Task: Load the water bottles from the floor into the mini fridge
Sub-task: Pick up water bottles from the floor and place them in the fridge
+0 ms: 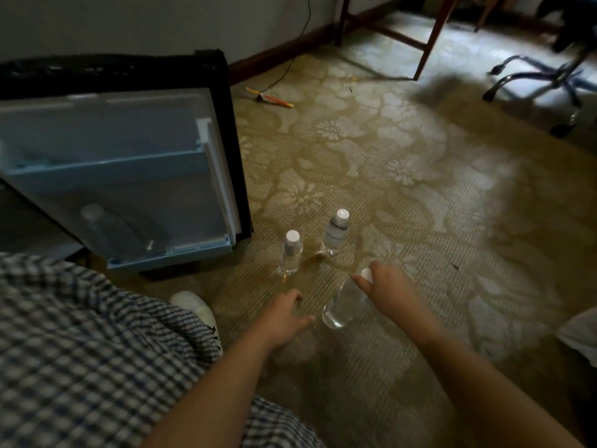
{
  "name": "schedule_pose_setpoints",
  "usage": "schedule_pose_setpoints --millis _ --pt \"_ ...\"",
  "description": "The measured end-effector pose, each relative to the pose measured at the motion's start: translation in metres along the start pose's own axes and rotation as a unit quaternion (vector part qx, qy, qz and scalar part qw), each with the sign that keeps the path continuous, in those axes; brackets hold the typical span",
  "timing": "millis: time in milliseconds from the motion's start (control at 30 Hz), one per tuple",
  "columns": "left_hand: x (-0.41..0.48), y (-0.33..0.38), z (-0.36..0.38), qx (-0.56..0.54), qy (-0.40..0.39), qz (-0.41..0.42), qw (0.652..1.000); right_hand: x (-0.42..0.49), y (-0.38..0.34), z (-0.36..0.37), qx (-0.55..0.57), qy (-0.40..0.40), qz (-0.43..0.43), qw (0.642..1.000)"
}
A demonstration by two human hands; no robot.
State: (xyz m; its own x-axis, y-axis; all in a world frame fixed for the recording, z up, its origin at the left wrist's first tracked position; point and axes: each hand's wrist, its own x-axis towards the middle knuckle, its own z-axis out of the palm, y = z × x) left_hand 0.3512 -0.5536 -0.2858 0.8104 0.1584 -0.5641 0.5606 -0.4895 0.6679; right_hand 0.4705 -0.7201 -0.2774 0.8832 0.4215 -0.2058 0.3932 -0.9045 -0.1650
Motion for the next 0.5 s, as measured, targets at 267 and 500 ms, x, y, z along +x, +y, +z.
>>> schedule_pose_setpoints --millis 267,500 --pt "-0.011 0.0 -0.022 -0.037 0.146 0.123 0.981 -0.005 -0.089 -0.075 -0.052 0.064 -0.124 0.989" --pt "-0.031 0.011 -0.055 -0.177 0.296 0.132 0.929 -0.007 -0.158 -0.116 -0.043 0.09 -0.2 0.975"
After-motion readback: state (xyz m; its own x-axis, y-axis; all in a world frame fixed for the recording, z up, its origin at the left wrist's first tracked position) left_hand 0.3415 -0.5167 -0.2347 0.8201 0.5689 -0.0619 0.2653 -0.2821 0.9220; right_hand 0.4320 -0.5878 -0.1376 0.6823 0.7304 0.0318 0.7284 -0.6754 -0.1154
